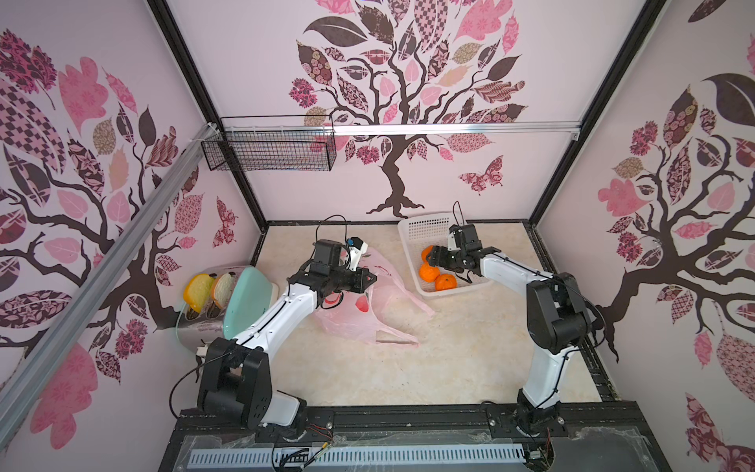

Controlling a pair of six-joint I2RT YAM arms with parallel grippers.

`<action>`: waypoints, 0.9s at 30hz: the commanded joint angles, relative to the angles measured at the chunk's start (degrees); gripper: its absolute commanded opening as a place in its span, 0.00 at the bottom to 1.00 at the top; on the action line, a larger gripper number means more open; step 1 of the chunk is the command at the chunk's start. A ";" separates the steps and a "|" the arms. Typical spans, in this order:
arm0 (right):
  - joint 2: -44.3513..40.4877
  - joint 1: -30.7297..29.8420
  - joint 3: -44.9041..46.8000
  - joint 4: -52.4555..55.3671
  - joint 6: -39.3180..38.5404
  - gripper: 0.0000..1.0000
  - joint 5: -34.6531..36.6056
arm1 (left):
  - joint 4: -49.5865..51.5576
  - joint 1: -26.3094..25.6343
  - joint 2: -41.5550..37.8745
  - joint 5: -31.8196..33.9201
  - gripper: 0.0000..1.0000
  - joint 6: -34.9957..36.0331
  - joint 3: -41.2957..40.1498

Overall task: Place the oranges into plastic bags & tie knots
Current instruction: Pick up the orange from the basket.

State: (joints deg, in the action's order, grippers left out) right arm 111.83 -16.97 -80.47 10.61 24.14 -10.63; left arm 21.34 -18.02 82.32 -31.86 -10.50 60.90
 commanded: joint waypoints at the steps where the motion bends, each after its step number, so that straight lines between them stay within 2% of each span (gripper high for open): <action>1: 3.85 0.38 -5.45 4.07 -1.99 0.85 2.18 | 0.10 0.21 0.11 -0.75 0.00 0.45 1.67; 6: 9.58 0.36 -9.48 4.15 -1.99 0.84 1.54 | -0.33 0.24 0.17 -0.76 0.00 0.38 1.36; 14: 13.55 0.47 -14.78 3.61 -3.21 0.71 3.70 | -0.45 0.19 -0.22 -0.99 0.00 0.21 0.47; 17: 14.28 0.46 -16.91 4.99 -3.92 0.62 3.93 | -0.38 0.23 -0.44 -1.01 0.00 0.21 0.38; 19: 13.40 0.52 -16.55 4.56 -4.54 0.52 4.58 | -0.50 0.19 -0.48 -0.99 0.00 0.10 0.38; 22: 11.04 0.63 -15.64 3.96 -5.38 0.45 5.10 | -0.73 0.19 -0.36 -1.11 0.00 0.03 0.49; 24: 9.74 0.73 -15.09 3.42 -5.92 0.46 5.07 | -0.77 0.19 -0.26 -1.25 0.00 -0.01 0.53; 27: 10.38 1.01 -16.31 4.27 -6.69 0.60 5.71 | -0.86 0.23 -0.30 -1.31 0.00 -0.13 0.45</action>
State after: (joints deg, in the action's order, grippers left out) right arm 124.20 -16.51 -95.50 13.93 19.14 -6.00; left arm 21.52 -18.02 82.32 -32.32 -10.55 61.06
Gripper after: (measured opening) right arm 0.596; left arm 0.040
